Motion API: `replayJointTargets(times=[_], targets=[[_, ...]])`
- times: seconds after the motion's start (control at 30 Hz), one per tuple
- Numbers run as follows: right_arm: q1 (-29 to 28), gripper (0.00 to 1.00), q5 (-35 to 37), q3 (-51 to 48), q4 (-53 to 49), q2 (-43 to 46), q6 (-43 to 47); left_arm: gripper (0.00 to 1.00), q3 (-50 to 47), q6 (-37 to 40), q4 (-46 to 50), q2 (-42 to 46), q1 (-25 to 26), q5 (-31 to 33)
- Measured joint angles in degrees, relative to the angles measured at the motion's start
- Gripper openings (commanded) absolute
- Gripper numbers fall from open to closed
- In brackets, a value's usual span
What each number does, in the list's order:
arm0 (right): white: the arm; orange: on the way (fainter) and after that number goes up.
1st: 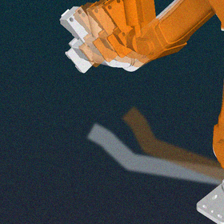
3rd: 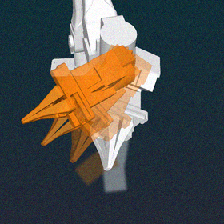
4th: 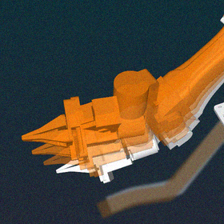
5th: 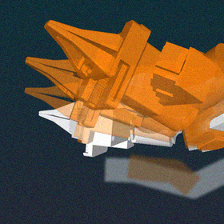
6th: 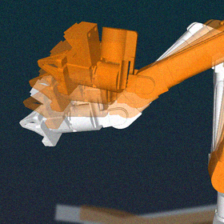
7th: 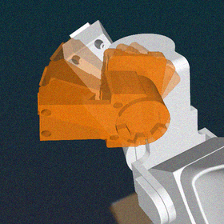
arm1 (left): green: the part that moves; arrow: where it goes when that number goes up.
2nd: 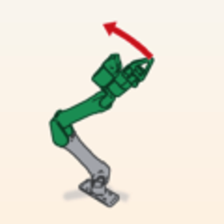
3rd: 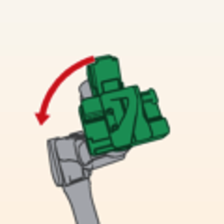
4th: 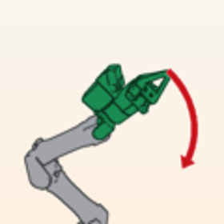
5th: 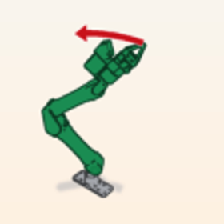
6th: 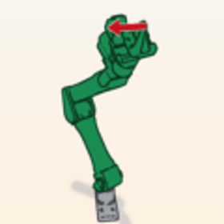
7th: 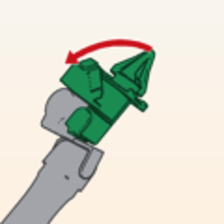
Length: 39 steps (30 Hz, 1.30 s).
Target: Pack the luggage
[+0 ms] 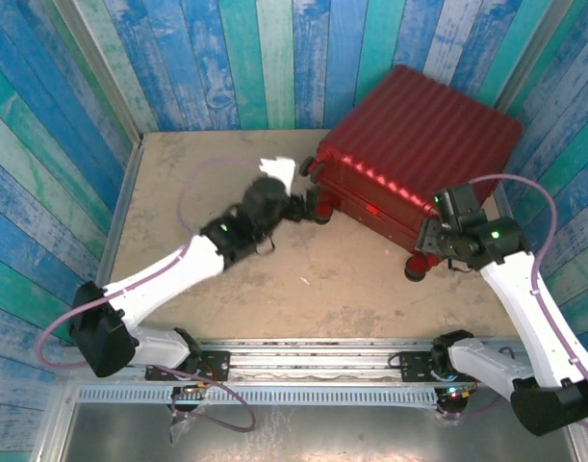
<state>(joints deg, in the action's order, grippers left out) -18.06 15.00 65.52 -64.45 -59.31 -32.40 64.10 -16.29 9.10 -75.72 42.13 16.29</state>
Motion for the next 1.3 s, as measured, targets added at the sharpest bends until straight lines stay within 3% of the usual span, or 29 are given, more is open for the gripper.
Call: replayJointTargets(times=[0.13, 0.2, 0.37, 0.5, 0.7, 0.93, 1.03, 1.1, 1.17, 1.3], targets=[[-0.46, 0.71, 1.88, 0.20, 1.46, -5.44, -0.79, 0.95, 11.47, 2.84, 7.15, -5.64, -14.03, -8.46], [-1.01, 0.71, 3.23, 0.17, 1.99, -7.98, -0.83, 0.93, 16.26, 4.02, 10.43, -10.34, -16.52, -12.48], [-1.77, 0.69, 7.19, -0.24, 1.42, -9.92, -1.29, 0.90, 26.93, 7.08, 19.10, -22.29, -15.52, -24.11], [-1.66, 0.69, 11.78, -0.59, 1.86, -9.64, -1.29, 0.91, 28.30, 9.64, 23.28, -24.46, -14.51, -28.76], [-1.31, 0.63, 12.98, -0.72, 2.40, -9.44, -0.33, 0.91, 32.15, 13.20, 26.99, -26.88, -14.03, -31.45], [-0.59, 0.54, 12.57, -0.81, 2.64, -9.42, -0.09, 0.87, 44.22, 16.74, 30.86, -35.28, -12.13, -31.12], [-0.48, 0.51, 12.61, -0.81, 2.82, -9.40, -0.09, 0.79, 49.40, 18.05, 33.35, -39.54, -11.54, -30.08], [-0.20, 0.49, 12.96, -1.03, 3.54, -9.40, 0.15, 0.68, 50.80, 18.69, 34.60, -41.40, -11.28, -29.75], [0.28, 0.48, 13.18, -1.62, 4.79, -9.42, 0.96, 0.49, 51.25, 19.26, 36.00, -42.86, -11.04, -29.92], [0.55, 0.43, 13.07, -2.03, 5.53, -9.79, 2.03, 0.25, 52.65, 16.83, 37.66, -43.78, -10.62, -29.83]])
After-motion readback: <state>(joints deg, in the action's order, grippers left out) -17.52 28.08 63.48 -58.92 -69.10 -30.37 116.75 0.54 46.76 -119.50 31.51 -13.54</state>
